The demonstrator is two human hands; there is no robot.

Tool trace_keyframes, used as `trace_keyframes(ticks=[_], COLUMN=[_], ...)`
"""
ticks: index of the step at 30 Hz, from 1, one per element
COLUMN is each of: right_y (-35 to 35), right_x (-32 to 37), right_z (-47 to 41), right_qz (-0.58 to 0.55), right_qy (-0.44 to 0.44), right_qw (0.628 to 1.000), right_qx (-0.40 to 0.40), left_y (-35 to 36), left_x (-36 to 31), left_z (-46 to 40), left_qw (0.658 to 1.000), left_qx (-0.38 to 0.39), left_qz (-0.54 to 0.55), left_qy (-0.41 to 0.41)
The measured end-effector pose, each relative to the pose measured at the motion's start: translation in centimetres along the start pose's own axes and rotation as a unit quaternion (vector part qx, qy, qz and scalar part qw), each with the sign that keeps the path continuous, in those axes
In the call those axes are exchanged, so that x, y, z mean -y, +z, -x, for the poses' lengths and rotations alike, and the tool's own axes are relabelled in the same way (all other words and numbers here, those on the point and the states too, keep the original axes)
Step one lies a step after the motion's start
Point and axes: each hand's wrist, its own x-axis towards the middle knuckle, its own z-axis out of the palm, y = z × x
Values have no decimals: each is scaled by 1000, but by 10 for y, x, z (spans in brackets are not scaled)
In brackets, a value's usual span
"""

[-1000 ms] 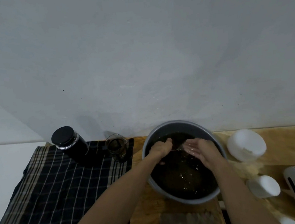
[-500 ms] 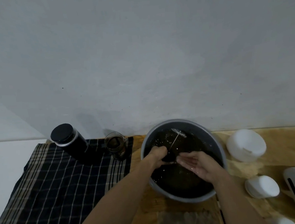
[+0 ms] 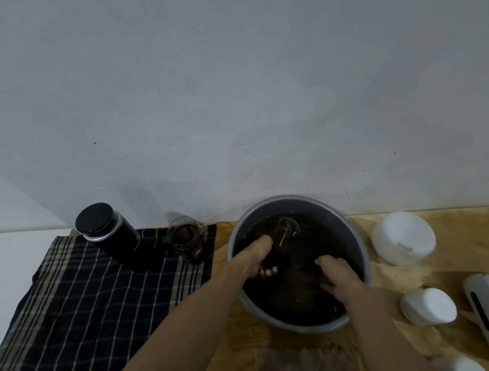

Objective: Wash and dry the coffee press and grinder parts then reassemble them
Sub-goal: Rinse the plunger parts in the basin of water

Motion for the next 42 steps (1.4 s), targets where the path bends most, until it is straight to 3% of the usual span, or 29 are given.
trace_keyframes(ticks=[3,5,8,12,17,20,22,25,29,35,38,40,42], right_y=[2,3,7,5,-4,-1,1,4,14,7,-3,-5,-5], right_x=[4,19,48,60,28,9,3,6,26,43,30,15,7], right_z=[-4,1,11,10,-10,-8,-8,-3,17,15,8,6,4], right_qz=[-202,-230,-146,-14,28,19,-52,-160,-77,95,111,82,-42], right_qy=[25,-19,-100,-139,-99,-56,-21,11,-32,-105,-72,-11,24], right_qw=[976,965,975,989,992,996,998,984,978,989,991,996,998], right_qx=[73,121,133,39,-69,-67,-37,81,193,48,3,16,49], left_y=[-9,-11,-9,-7,-11,-9,-8,-2,11,10,2,-1,-4], left_x=[0,0,-2,-8,-5,-4,-2,1,3,5,5,3,0], left_z=[2,1,-1,-3,-6,-8,-12,-9,-10,-9,-8,-6,-6], left_qw=[998,997,993,993,992,992,991,992,990,990,990,988,984], left_qx=[0,13,37,49,-1,-38,-43,-30,-19,-41,-39,-60,-90], left_qz=[-50,-71,-106,-105,-94,-66,-37,9,28,14,23,55,55], left_qy=[-25,-28,-27,7,89,103,118,121,134,134,131,133,144])
